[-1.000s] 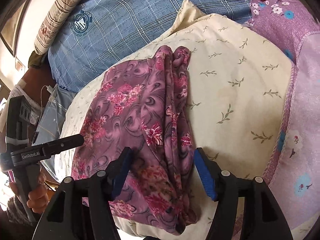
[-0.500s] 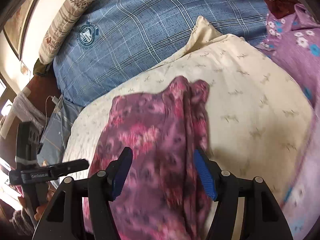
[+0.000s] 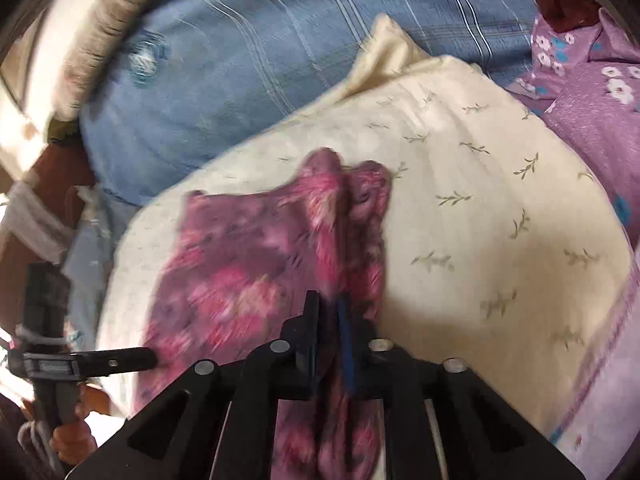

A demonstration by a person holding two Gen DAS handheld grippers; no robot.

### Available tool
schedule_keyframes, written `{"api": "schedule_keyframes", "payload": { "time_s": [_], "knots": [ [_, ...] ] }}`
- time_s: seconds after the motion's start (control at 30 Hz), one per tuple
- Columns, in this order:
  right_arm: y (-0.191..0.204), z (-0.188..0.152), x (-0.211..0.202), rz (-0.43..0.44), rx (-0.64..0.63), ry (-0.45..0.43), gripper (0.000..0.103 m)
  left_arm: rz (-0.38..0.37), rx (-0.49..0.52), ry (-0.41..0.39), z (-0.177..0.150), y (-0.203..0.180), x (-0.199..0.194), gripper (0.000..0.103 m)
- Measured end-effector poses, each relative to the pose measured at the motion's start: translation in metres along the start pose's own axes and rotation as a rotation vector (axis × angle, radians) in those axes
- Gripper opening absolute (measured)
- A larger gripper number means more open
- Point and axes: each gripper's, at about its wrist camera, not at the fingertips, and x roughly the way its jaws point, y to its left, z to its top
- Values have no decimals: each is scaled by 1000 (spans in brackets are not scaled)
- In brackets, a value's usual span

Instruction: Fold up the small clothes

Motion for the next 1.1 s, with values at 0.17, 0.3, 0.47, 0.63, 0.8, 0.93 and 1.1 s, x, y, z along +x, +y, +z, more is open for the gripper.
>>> {"api": "schedule_keyframes", "payload": {
  "time_s": [0.17, 0.3, 0.47, 0.63, 0.8, 0.93, 1.1],
  "knots": [
    [14, -47, -17, 25, -89, 27, 30, 51, 89, 25, -40, -12, 13, 80],
    [20, -60, -15, -70, -153, 42, 31, 53, 94, 49, -46, -18, 18, 80],
    [-1, -29, -30, 25, -13, -31, 67, 28, 81, -67, -11, -20, -16, 80],
    [-23, -17, 12, 87, 94, 44, 70, 16, 15, 11, 26, -8, 14, 80],
    [-22, -30, 40, 272, 117, 88, 70, -60, -28, 23, 34, -6, 38, 84],
    [-30, -31, 44, 239, 131, 59, 47, -48, -30, -29, 38, -14, 40, 69],
    [3, -35, 33, 155, 56, 43, 33, -59, 4, -100, 27, -16, 20, 34]
  ]
}}
